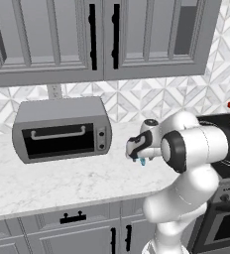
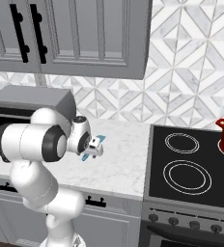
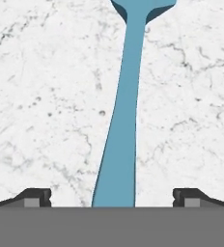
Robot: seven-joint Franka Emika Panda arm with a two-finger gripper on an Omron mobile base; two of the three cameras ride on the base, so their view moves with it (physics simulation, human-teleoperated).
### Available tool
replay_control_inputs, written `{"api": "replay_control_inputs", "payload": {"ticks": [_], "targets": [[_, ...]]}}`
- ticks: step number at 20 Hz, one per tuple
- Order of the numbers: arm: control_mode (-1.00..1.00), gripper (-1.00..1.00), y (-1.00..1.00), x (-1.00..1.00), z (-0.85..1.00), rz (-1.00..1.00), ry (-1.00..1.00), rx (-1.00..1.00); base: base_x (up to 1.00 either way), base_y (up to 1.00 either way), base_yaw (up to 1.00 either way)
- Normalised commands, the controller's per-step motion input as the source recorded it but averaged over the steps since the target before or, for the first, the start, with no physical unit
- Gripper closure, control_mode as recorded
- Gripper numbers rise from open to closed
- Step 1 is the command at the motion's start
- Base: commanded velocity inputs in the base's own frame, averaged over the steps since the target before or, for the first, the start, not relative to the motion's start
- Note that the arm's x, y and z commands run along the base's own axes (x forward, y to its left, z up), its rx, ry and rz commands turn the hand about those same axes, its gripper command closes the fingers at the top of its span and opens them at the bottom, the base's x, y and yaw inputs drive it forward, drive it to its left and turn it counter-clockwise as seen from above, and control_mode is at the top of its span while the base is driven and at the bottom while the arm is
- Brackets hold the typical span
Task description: Put the lime and lemon wedge in the pot. Retrieve the spatula and lightly stir the vegetables in the pot.
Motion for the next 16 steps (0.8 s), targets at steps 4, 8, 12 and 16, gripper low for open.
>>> {"api": "replay_control_inputs", "payload": {"ticks": [4, 8, 12, 16], "targets": [[-1.00, -1.00, 0.00, 0.06, -0.25, 0.00, 0.01, 0.00, 0.00, 0.00, 0.00], [-1.00, -1.00, 0.00, 0.08, -0.22, 0.00, 0.00, 0.00, 0.00, 0.00, 0.00], [-1.00, -1.00, 0.00, 0.01, -0.04, 0.00, 0.00, 0.00, 0.00, 0.00, 0.00], [-1.00, -1.00, 0.00, 0.00, 0.00, 0.00, 0.00, 0.00, 0.00, 0.00, 0.00]]}}
